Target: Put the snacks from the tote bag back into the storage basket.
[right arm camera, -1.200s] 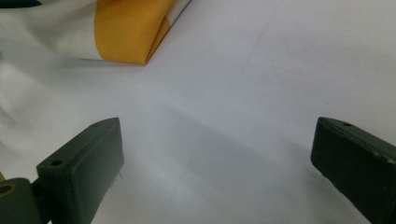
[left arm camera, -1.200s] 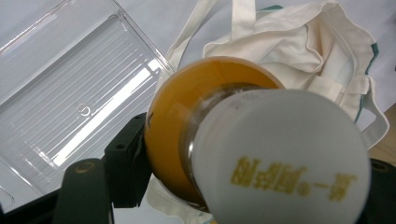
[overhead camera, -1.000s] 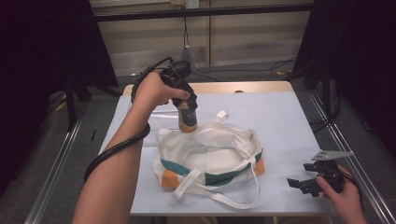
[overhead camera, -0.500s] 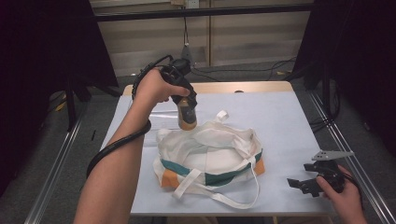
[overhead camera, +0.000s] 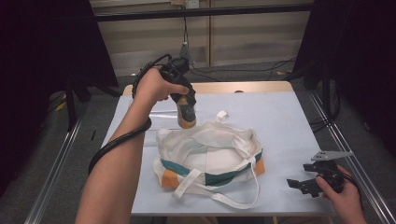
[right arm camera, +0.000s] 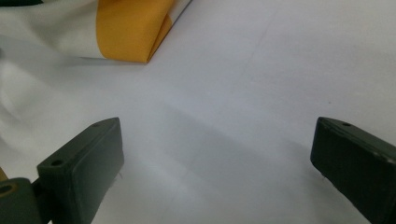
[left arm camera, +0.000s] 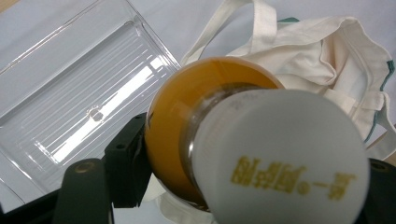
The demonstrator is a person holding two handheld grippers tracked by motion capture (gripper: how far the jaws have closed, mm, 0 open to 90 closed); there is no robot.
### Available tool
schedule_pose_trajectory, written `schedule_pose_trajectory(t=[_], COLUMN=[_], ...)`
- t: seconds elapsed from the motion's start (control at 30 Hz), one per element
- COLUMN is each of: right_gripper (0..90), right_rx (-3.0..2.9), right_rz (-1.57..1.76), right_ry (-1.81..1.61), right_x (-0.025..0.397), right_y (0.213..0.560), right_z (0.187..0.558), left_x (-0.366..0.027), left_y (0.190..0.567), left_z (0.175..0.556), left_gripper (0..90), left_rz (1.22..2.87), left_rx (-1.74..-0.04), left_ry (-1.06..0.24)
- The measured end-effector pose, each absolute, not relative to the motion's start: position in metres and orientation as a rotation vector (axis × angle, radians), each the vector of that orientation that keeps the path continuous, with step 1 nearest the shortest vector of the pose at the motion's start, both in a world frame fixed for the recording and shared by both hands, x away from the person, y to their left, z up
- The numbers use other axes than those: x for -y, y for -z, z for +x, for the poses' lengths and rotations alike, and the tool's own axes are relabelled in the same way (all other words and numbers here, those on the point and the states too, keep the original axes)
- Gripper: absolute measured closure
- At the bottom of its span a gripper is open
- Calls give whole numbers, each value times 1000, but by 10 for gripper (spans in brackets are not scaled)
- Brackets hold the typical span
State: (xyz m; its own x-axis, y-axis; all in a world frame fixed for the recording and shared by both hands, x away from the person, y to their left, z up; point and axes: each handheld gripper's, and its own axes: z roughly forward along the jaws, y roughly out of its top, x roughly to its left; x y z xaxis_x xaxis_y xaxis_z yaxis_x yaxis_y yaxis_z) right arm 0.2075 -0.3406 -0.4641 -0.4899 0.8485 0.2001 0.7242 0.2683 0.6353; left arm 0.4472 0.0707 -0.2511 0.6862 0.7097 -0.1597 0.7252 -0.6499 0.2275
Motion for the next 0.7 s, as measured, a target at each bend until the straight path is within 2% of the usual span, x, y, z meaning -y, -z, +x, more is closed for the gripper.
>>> schedule_pose_trajectory(t=[0.7], right_gripper=[26], right_rx=[-2357], right_rz=[1470], right_ry=[-1025], right_x=[340], right_y=[464], right_z=[208], left_x=[-78], left_y=[256], left_z=[459], left_gripper=[301], left_rz=[2616], left_rx=[-1170], left_ry=[64])
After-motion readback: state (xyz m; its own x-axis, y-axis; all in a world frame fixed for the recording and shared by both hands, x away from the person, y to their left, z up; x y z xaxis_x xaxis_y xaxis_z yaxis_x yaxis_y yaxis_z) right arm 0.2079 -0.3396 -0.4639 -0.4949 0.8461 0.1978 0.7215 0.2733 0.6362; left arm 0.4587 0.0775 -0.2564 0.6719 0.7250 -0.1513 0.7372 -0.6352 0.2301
